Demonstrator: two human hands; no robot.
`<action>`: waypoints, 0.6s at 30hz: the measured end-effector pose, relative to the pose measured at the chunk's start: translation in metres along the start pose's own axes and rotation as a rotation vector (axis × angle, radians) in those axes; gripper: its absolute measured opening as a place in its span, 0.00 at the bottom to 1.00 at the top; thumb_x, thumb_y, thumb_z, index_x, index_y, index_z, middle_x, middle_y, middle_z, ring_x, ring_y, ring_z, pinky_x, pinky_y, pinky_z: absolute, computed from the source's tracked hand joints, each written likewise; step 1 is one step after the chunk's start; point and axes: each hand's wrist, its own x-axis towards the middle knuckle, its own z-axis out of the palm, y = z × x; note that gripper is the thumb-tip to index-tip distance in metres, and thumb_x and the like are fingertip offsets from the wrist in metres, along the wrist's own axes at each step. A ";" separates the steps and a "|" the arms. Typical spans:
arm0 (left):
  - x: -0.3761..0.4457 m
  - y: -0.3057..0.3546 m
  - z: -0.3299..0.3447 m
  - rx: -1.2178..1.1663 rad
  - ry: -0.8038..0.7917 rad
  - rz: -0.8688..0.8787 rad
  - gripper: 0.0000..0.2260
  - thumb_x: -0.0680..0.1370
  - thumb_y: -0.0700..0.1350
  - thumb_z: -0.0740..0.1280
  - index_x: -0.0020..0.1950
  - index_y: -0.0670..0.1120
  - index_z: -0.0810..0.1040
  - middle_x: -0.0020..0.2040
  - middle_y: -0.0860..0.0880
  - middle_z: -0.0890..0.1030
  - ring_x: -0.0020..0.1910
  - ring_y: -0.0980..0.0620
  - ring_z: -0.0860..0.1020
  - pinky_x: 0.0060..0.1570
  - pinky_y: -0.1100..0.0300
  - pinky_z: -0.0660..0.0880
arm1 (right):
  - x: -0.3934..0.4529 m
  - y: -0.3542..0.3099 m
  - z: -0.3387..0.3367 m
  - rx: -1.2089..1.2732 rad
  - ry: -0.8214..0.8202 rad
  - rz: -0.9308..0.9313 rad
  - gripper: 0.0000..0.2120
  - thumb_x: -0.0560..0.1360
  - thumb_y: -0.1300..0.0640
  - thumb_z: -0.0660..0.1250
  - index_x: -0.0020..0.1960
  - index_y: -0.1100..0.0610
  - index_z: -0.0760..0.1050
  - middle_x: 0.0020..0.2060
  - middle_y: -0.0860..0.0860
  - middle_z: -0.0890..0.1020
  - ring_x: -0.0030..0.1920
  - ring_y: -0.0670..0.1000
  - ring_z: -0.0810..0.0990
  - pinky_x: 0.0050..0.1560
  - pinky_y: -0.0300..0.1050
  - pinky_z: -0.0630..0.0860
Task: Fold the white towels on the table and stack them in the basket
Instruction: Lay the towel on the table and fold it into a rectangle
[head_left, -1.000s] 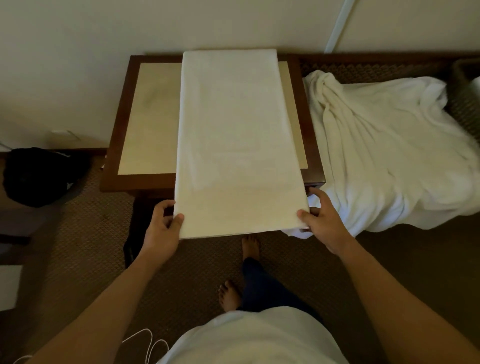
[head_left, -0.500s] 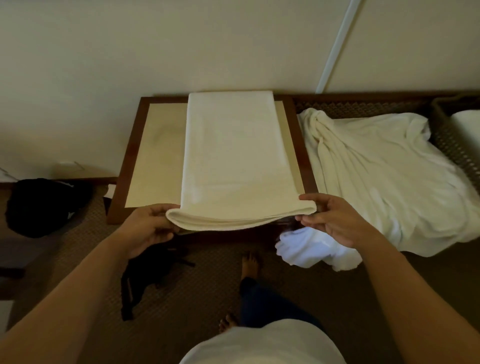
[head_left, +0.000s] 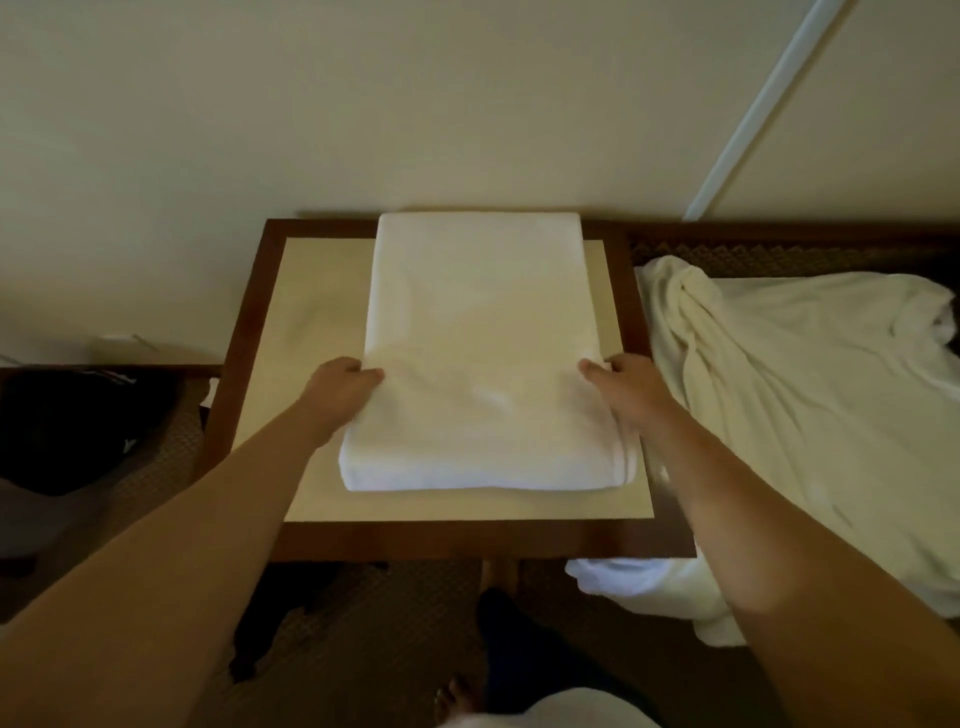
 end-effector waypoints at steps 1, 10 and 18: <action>0.005 0.000 0.004 0.053 0.008 -0.009 0.15 0.80 0.55 0.69 0.59 0.45 0.79 0.53 0.47 0.81 0.50 0.43 0.79 0.50 0.51 0.76 | 0.007 0.003 0.004 -0.066 -0.022 0.017 0.17 0.76 0.42 0.72 0.54 0.55 0.77 0.48 0.49 0.81 0.48 0.52 0.81 0.45 0.47 0.76; 0.031 0.017 0.005 0.117 0.230 0.081 0.10 0.84 0.55 0.63 0.54 0.49 0.75 0.44 0.52 0.77 0.41 0.51 0.74 0.44 0.54 0.69 | 0.043 -0.008 -0.012 0.006 0.000 -0.132 0.06 0.77 0.53 0.73 0.49 0.55 0.83 0.43 0.49 0.85 0.45 0.50 0.83 0.47 0.47 0.80; 0.065 0.029 0.019 0.090 0.279 0.100 0.14 0.85 0.55 0.60 0.60 0.46 0.77 0.48 0.50 0.78 0.49 0.45 0.76 0.48 0.54 0.69 | 0.092 -0.025 0.009 -0.062 0.093 -0.143 0.09 0.78 0.50 0.72 0.46 0.54 0.77 0.38 0.43 0.79 0.39 0.42 0.77 0.36 0.38 0.69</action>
